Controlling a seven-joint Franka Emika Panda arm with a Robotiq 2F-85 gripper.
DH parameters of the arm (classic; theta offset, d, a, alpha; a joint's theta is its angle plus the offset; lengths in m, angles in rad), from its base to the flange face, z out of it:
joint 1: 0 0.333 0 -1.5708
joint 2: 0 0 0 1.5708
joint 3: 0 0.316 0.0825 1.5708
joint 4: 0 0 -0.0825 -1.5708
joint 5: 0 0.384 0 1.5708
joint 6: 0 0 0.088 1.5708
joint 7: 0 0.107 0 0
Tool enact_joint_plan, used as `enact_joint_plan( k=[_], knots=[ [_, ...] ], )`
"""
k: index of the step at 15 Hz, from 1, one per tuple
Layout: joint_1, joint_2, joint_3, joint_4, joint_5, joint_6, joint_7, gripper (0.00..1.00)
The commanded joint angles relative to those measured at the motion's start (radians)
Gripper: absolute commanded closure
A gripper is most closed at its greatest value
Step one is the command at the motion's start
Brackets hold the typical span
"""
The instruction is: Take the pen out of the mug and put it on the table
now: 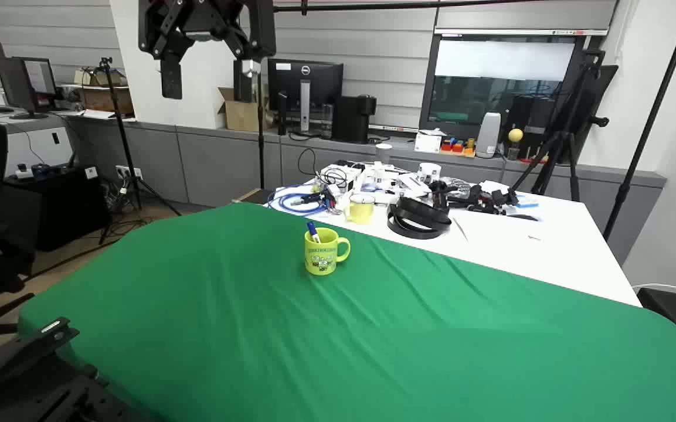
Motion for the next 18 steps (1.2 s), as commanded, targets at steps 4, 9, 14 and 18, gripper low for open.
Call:
enact_joint_plan(
  k=[4, 9, 14, 18],
  knots=[
    [0.006, 0.001, -0.006, 0.001, -0.003, -0.001, 0.003, 0.00],
    [0.006, 0.001, -0.006, 0.001, -0.003, -0.001, 0.003, 0.00],
    [0.006, 0.001, -0.006, 0.001, -0.003, -0.001, 0.003, 0.00],
    [-0.010, 0.144, -0.026, 0.077, -0.075, 0.009, -0.086, 0.00]
  ],
)
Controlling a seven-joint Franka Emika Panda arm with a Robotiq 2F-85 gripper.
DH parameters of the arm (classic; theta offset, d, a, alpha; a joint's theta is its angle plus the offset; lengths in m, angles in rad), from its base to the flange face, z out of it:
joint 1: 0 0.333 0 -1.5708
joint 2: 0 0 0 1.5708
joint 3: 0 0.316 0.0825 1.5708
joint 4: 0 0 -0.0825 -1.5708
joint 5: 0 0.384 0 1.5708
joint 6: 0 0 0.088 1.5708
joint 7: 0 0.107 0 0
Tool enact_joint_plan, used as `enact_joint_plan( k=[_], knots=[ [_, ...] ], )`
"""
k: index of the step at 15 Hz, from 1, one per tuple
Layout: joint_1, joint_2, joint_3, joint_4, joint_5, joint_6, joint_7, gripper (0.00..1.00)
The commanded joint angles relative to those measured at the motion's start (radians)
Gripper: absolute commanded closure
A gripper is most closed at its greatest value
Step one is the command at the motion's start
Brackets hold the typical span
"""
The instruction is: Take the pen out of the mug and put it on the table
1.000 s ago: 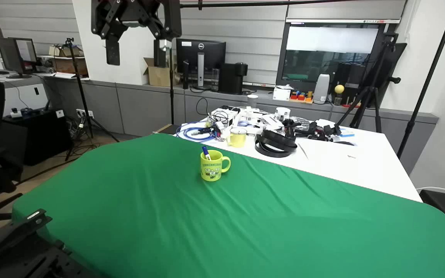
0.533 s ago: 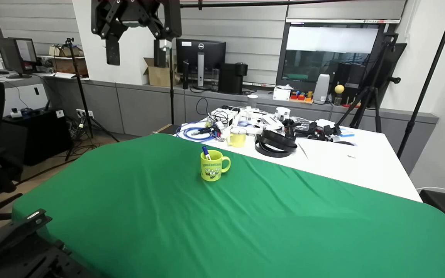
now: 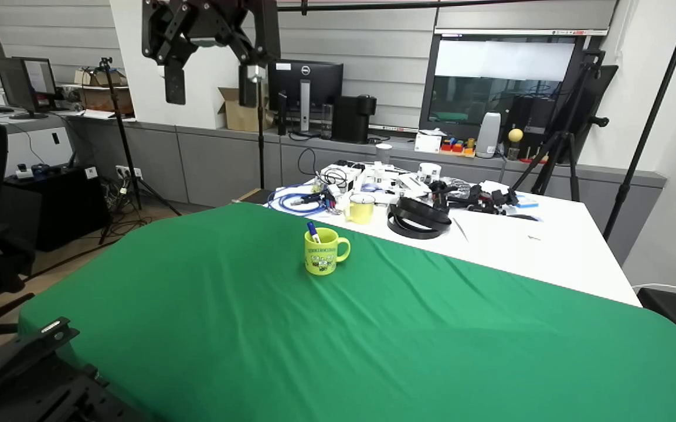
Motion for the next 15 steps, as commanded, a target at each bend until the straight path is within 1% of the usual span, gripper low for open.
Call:
enact_joint_plan(
  k=[1, 5, 8, 10, 12, 13, 15],
  knots=[
    [-0.014, 0.176, -0.029, 0.109, -0.092, 0.017, -0.102, 0.00],
    [-0.031, 0.409, -0.040, 0.292, -0.233, 0.094, -0.192, 0.00],
    [-0.019, 0.566, -0.032, 0.449, -0.305, 0.134, -0.236, 0.00],
    [-0.004, 0.651, -0.024, 0.532, -0.324, 0.170, -0.279, 0.00],
    [0.009, 0.729, -0.012, 0.603, -0.302, 0.204, -0.337, 0.00],
    [0.000, 0.649, -0.023, 0.505, -0.298, 0.212, -0.297, 0.00],
    [0.011, 0.711, -0.014, 0.562, -0.297, 0.219, -0.317, 0.00]
  ],
)
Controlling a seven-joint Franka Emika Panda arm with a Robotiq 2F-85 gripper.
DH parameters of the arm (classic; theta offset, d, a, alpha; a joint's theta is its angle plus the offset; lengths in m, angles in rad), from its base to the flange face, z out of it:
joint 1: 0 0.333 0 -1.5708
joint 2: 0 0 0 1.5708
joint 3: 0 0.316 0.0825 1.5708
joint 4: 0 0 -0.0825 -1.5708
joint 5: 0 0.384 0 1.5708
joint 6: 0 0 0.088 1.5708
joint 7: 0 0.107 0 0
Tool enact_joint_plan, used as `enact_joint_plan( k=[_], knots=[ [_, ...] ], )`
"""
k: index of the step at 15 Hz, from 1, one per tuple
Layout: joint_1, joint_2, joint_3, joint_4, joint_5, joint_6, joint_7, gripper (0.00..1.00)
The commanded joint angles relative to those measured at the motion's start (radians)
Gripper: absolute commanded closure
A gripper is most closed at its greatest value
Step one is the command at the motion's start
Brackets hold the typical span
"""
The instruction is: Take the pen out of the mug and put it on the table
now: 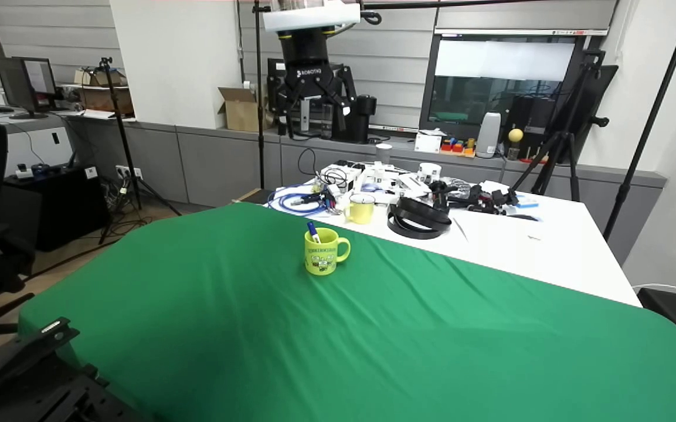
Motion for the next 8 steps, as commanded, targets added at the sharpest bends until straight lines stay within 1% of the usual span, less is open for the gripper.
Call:
enact_joint_plan(
  k=[1, 7, 8],
  knots=[
    [0.005, 0.015, -0.001, 0.015, 0.001, -0.002, -0.004, 0.00],
    [0.004, 0.021, -0.001, 0.026, 0.001, -0.002, -0.011, 0.00],
    [0.015, 0.044, -0.006, 0.042, -0.037, 0.007, 0.025, 0.00]
  ],
)
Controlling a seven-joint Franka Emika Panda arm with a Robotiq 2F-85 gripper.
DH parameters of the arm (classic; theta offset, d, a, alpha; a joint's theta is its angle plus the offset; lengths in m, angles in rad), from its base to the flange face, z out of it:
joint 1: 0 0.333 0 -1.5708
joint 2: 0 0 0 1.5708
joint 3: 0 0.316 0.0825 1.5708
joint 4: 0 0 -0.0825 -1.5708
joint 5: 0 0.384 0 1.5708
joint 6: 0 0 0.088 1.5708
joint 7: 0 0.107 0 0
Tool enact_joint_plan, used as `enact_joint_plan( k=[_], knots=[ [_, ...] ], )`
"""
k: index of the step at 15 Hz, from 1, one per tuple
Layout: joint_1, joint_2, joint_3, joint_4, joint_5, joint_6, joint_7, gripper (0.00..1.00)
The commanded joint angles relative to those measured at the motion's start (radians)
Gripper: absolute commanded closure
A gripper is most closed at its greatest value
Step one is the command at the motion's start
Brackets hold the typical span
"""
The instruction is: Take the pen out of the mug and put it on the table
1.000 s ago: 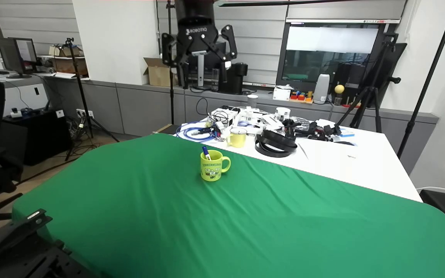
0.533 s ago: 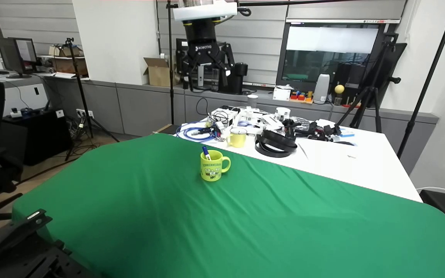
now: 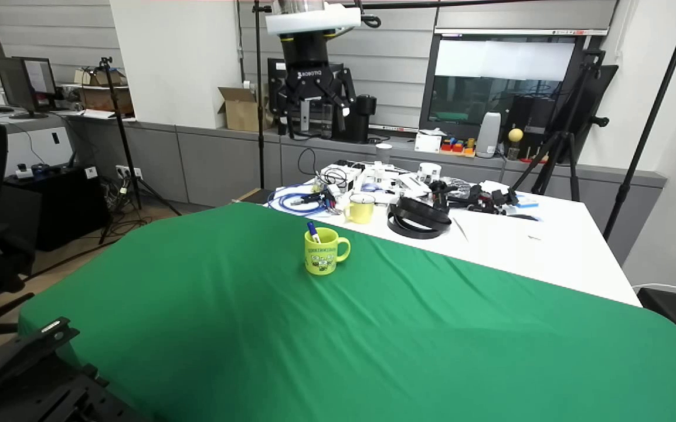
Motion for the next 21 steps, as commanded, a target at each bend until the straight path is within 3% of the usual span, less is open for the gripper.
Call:
enact_joint_plan(
  k=[1, 11, 18, 19, 21],
  knots=[
    [0.017, 0.058, -0.004, 0.045, -0.051, 0.009, 0.025, 0.00],
    [0.126, 0.540, -0.004, 0.431, -0.138, 0.078, -0.025, 0.00],
    [0.171, 0.732, -0.026, 0.682, -0.142, 0.087, -0.040, 0.00],
    [0.164, 0.685, -0.019, 0.588, -0.132, 0.115, -0.026, 0.00],
    [0.165, 0.698, -0.019, 0.602, -0.130, 0.115, -0.029, 0.00]
  ],
)
